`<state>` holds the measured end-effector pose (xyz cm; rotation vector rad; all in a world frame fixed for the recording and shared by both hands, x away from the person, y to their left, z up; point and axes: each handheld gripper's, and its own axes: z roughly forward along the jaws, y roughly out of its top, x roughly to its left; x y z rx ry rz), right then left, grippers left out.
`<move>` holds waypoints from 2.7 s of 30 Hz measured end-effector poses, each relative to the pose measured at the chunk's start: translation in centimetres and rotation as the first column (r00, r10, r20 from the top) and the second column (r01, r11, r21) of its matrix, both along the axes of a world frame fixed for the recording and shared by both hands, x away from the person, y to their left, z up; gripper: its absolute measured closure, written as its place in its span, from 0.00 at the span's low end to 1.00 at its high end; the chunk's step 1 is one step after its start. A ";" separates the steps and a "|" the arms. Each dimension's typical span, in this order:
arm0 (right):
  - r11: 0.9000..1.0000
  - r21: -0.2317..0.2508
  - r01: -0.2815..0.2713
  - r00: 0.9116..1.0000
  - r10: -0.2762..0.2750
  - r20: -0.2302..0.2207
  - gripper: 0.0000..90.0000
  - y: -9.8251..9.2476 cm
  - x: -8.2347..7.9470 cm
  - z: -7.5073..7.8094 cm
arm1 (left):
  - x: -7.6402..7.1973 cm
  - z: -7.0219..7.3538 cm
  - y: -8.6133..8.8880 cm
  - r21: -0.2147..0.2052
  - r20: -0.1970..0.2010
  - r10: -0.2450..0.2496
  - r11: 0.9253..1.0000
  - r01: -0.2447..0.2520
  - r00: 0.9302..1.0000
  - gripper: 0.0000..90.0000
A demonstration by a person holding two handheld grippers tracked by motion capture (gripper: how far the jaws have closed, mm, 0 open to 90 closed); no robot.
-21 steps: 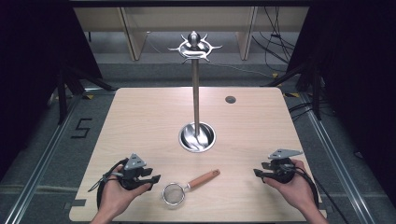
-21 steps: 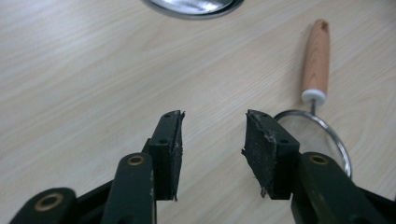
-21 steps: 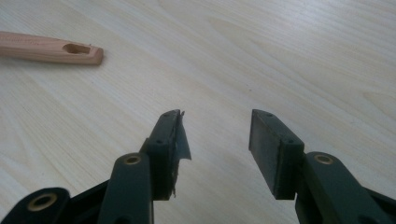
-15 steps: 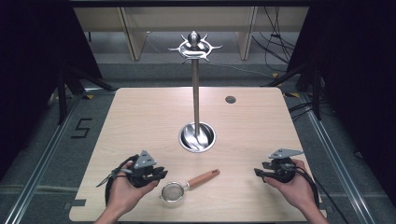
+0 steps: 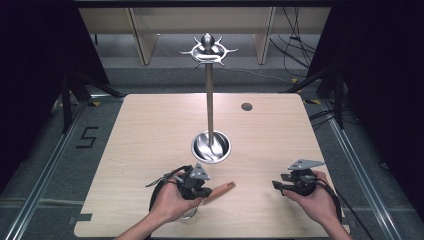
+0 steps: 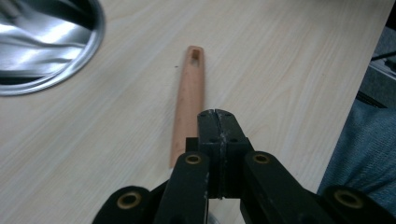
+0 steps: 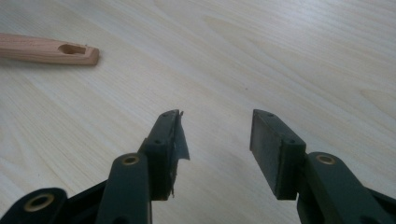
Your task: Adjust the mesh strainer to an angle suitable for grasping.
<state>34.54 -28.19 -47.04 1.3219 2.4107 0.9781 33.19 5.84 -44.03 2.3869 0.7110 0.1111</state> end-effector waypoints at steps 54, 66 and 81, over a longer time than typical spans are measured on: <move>1.000 0.012 0.016 1.000 -0.016 0.017 0.60 1.3 -0.3 0.1 | 6.8 -4.1 -6.4 0.229 -0.117 0.171 0.963 -0.141 0.978 0.99; 1.000 -0.021 -0.004 1.000 0.004 0.012 0.60 0.6 -0.2 0.4 | 8.0 -3.6 -4.2 0.200 -0.116 0.247 0.954 -0.221 0.962 0.99; 0.999 0.036 0.036 0.999 -0.036 -0.017 0.60 -0.2 -0.3 0.5 | 5.6 0.1 0.6 0.141 -0.062 0.224 0.967 -0.214 0.973 0.61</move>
